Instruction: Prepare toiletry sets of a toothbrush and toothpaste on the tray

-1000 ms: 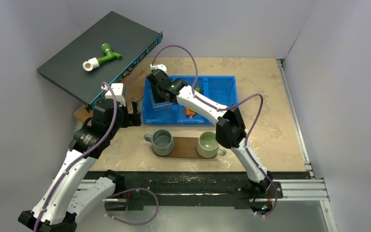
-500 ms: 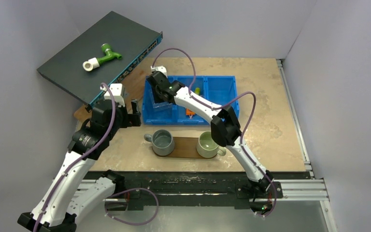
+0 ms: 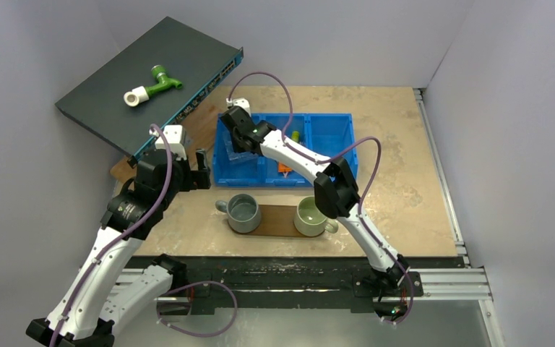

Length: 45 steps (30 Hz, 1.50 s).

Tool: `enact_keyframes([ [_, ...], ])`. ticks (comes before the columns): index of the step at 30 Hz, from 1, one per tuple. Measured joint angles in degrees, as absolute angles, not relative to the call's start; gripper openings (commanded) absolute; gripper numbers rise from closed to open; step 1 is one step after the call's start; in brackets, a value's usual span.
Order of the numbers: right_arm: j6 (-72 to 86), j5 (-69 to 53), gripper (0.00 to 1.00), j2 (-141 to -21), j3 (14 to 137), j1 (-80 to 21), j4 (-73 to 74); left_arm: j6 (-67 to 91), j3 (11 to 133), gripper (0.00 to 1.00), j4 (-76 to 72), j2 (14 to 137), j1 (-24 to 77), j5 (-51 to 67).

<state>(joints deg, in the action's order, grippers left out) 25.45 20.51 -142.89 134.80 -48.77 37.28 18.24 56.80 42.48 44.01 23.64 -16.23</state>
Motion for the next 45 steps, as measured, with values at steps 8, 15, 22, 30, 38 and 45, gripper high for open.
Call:
enact_keyframes([
  [8, 25.45, 21.37, 0.0, -141.67, 133.64, -48.62, 35.51, 18.24, 56.8, 0.98, 42.48, 44.01, 23.64, -16.23],
  [15, 25.52, 21.52, 0.0, -137.64, 129.08, -48.75, 33.91, 18.24, 56.8, 0.98, 42.48, 44.01, 23.64, -16.25],
  [22, 25.65, 21.76, 0.0, -132.03, 125.73, -49.21, 32.42, 18.24, 56.77, 0.98, 42.48, 44.01, 23.64, -16.29],
  [30, 26.09, 23.09, 0.0, -125.49, 121.3, -49.78, 31.79, 18.24, 56.8, 0.98, 42.48, 44.01, 23.64, -17.32],
  [38, 27.92, 24.69, 0.0, -116.42, 116.29, -51.37, 32.88, 18.24, 56.77, 0.98, 42.48, 43.64, 23.64, -18.79],
  [45, 30.98, 27.31, 0.0, -106.78, 109.86, -52.64, 35.09, 18.26, 56.8, 0.98, 42.48, 43.66, 23.64, -19.77],
])
